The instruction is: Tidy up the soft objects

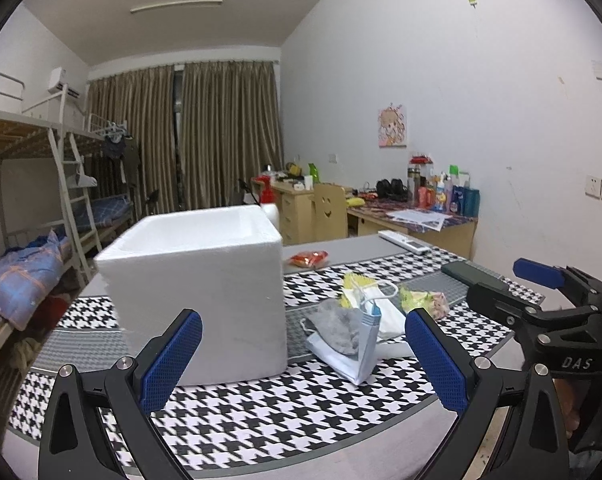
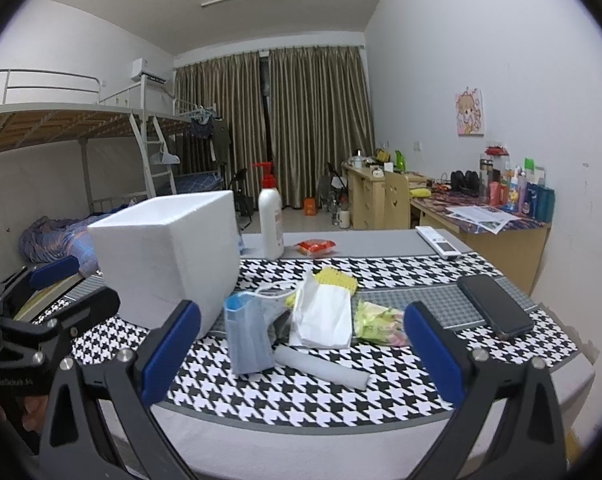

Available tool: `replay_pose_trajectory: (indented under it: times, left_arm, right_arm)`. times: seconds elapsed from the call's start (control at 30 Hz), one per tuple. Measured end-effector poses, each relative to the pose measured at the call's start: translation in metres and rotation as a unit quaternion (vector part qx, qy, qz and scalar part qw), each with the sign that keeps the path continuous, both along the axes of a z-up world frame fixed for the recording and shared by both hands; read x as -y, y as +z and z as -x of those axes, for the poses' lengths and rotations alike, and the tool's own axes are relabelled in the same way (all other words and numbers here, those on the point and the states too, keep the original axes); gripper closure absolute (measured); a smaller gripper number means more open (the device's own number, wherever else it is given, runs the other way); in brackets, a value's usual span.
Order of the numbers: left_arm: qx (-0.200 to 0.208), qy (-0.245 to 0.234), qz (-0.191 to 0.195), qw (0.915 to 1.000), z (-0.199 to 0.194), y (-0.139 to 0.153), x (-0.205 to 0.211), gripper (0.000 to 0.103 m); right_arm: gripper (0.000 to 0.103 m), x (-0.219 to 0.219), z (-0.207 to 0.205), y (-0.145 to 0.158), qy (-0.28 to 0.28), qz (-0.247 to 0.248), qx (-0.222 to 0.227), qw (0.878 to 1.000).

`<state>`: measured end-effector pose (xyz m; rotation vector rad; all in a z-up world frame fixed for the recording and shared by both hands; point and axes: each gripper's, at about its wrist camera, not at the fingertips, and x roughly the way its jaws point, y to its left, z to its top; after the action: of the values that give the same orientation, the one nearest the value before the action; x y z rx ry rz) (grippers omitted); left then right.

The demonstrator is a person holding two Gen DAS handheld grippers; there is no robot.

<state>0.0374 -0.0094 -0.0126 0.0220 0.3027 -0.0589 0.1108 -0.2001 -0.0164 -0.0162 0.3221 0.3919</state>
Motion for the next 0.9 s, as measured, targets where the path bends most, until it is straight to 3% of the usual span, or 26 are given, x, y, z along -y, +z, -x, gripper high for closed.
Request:
replay_pose_trajectory:
  times: [0.9]
  left_arm:
    - [-0.109,-0.046,-0.011,0.9929,-0.068,-0.037,0.028,0.001]
  right_arm:
    - [0.0,0.019,-0.077,-0.033,-0.027,0.017,-0.098,0.995]
